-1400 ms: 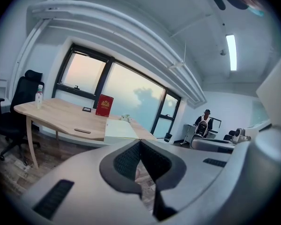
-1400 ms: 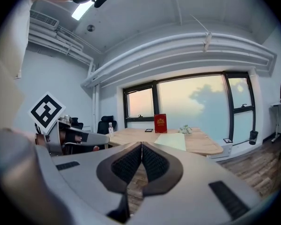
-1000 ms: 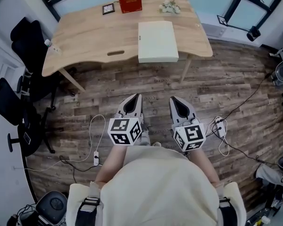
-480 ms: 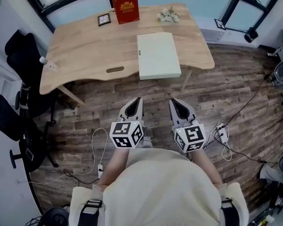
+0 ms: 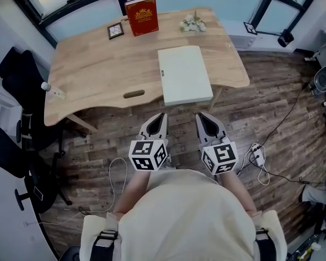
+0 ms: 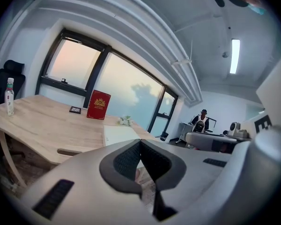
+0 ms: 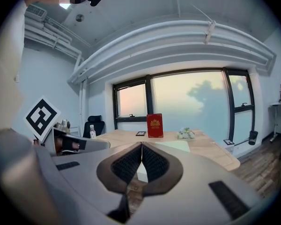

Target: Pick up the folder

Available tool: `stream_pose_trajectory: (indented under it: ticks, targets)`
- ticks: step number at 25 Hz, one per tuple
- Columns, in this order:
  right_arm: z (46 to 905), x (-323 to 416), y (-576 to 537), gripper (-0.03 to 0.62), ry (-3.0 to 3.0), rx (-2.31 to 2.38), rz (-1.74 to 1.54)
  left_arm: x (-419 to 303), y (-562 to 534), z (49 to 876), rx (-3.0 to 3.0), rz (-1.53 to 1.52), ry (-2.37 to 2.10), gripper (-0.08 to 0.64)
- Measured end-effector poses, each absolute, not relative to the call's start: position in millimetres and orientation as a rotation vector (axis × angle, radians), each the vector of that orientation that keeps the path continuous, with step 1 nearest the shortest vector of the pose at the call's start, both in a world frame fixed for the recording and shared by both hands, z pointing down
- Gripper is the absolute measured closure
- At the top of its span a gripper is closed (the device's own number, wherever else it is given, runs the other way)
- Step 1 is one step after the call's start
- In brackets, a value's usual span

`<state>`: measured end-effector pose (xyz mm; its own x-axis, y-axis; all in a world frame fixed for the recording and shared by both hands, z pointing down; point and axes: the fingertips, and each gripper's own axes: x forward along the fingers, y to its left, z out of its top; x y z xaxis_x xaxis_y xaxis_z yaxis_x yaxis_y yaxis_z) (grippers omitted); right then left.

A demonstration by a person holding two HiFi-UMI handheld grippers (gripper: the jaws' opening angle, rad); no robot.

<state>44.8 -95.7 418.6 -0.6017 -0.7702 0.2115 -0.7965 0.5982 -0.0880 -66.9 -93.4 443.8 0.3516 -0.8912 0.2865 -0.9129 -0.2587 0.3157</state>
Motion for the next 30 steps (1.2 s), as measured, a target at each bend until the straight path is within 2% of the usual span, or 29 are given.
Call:
stream_pose_trajectory:
  ticks: [23, 30]
  targets:
    - [438, 5, -167, 0.574, -2.587, 1.476, 0.321, -119, -173, 465, 2.24, 0.091, -1.455, 0.54]
    - [451, 2, -179, 0.574, -2.586, 1.567, 0.45, -132, -185, 474, 2.238, 0.093, -1.44, 0.54]
